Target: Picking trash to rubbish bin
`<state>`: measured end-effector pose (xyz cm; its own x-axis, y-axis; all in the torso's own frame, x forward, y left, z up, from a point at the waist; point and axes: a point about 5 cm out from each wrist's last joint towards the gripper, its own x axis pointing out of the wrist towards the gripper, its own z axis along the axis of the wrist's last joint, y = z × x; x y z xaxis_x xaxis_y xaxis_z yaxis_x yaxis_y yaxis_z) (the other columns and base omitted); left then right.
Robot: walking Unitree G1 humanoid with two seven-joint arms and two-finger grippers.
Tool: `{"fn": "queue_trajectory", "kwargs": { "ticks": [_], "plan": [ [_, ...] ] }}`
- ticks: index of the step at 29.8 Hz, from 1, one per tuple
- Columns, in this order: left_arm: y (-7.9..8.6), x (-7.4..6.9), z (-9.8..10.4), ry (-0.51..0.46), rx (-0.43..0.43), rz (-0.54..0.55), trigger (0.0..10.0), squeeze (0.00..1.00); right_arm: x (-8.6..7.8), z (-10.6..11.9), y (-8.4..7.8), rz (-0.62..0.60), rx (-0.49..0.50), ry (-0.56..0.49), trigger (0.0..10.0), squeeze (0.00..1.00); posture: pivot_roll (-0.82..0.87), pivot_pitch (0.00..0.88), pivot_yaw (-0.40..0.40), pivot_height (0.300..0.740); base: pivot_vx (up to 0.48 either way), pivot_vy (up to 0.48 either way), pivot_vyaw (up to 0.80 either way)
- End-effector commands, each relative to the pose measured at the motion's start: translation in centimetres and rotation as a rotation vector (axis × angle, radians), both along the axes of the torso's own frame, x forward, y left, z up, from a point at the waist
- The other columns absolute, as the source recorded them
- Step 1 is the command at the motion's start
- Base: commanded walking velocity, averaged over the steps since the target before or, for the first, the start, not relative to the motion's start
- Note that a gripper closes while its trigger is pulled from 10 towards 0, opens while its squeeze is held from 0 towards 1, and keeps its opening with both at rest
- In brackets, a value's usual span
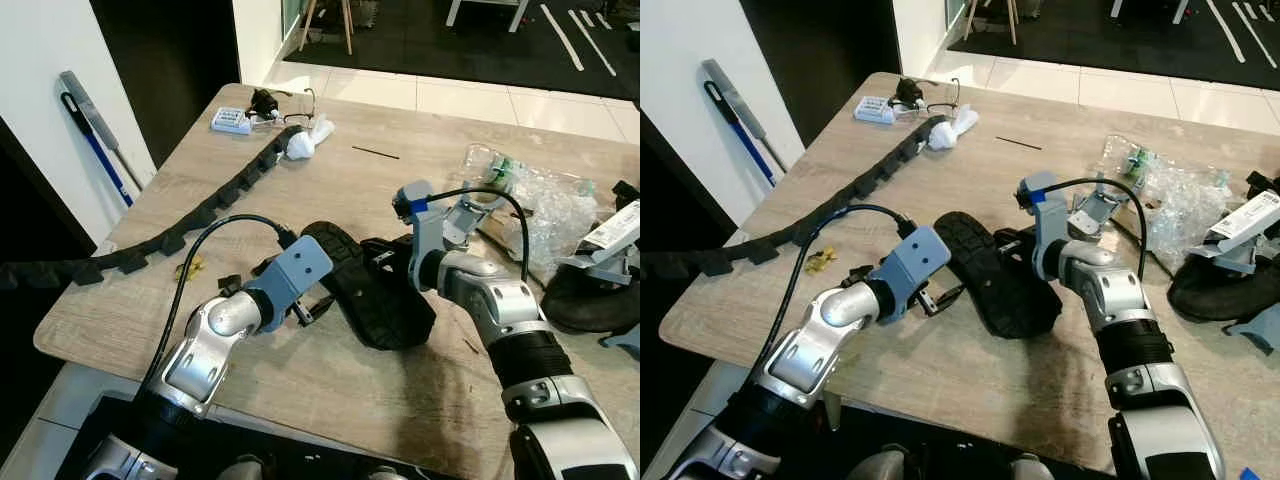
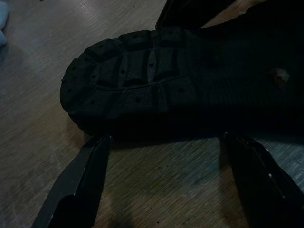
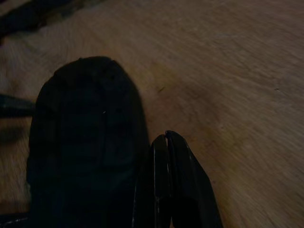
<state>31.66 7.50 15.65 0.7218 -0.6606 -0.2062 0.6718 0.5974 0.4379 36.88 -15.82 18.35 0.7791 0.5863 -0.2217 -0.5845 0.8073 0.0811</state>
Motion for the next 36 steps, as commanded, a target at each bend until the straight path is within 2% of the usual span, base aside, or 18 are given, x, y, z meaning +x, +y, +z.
{"fn": "queue_trajectory", "kwargs": {
  "ticks": [1, 5, 11, 12, 14, 18, 19, 25, 28, 30, 31, 36],
  "plan": [
    [0.0, -0.2, -1.3, 0.054, 0.018, 0.021, 10.0, 0.00, 0.1, 0.2, -0.6, -0.024, 0.064, 0.013, 2.4, 0.00, 0.07, 0.197, 0.029, 0.740, 0.000, 0.000, 0.00],
    [-0.1, -0.2, -1.1, 0.054, 0.018, 0.019, 10.0, 0.00, -0.3, -0.1, 0.1, 0.011, 0.072, 0.036, 2.3, 0.00, 0.07, 0.187, 0.027, 0.740, 0.000, 0.000, 0.00],
    [0.1, -0.1, -0.9, 0.048, 0.019, 0.030, 10.0, 0.00, -0.4, -0.2, 0.0, -0.008, 0.085, 0.042, 2.4, 0.00, 0.07, 0.181, 0.026, 0.740, 0.000, 0.000, 0.00],
    [0.2, -0.1, -0.9, 0.048, 0.024, 0.032, 10.0, 0.00, -0.3, -0.3, -0.3, -0.019, 0.054, 0.035, 2.3, 0.00, 0.07, 0.181, 0.026, 0.740, 0.000, 0.000, 0.00],
    [0.5, 0.0, -1.1, 0.046, 0.043, 0.036, 10.0, 0.00, -0.2, -0.7, -1.0, -0.029, -0.073, 0.011, 2.3, 0.00, 0.07, 0.177, 0.027, 0.740, 0.000, 0.000, 0.00],
    [0.6, -0.1, -1.2, 0.038, 0.068, 0.036, 10.0, 0.00, -0.4, -1.2, -1.4, -0.016, -0.151, 0.009, 2.3, 0.00, 0.07, 0.177, 0.027, 0.740, 0.000, 0.000, 0.00],
    [0.6, 0.0, -1.2, 0.035, 0.070, 0.038, 10.0, 0.00, -0.5, -1.4, -1.5, -0.013, -0.204, -0.004, 2.3, 0.00, 0.07, 0.178, 0.026, 0.740, 0.000, 0.000, 0.00],
    [0.6, 0.1, -1.1, 0.030, 0.060, 0.049, 10.0, 0.00, -0.6, -1.6, -1.8, -0.023, -0.213, -0.019, 2.1, 0.00, 0.07, 0.180, 0.027, 0.740, 0.000, 0.000, 0.00],
    [0.4, 0.0, -1.1, 0.033, 0.049, 0.044, 10.0, 0.00, -1.1, -2.3, -1.1, 0.006, -0.180, 0.007, 2.0, 0.00, 0.06, 0.182, 0.028, 0.740, 0.000, 0.000, 0.00],
    [0.1, 0.0, -1.0, 0.035, 0.037, 0.037, 10.0, 0.00, -1.5, -2.8, 0.3, 0.037, -0.098, 0.038, 2.0, 0.00, 0.07, 0.184, 0.030, 0.740, 0.000, 0.000, 0.00],
    [0.1, 0.0, -1.0, 0.035, 0.037, 0.037, 10.0, 0.00, -1.5, -2.8, 0.3, 0.037, -0.098, 0.038, 2.0, 0.00, 0.07, 0.184, 0.030, 0.740, 0.000, 0.000, 0.00],
    [-0.6, 0.0, -0.5, 0.031, 0.013, 0.015, 10.0, 0.00, -1.7, -1.9, 2.8, 0.079, 0.089, 0.047, 2.0, 0.00, 0.07, 0.184, 0.032, 0.740, 0.000, 0.000, 0.00]
  ]
}}
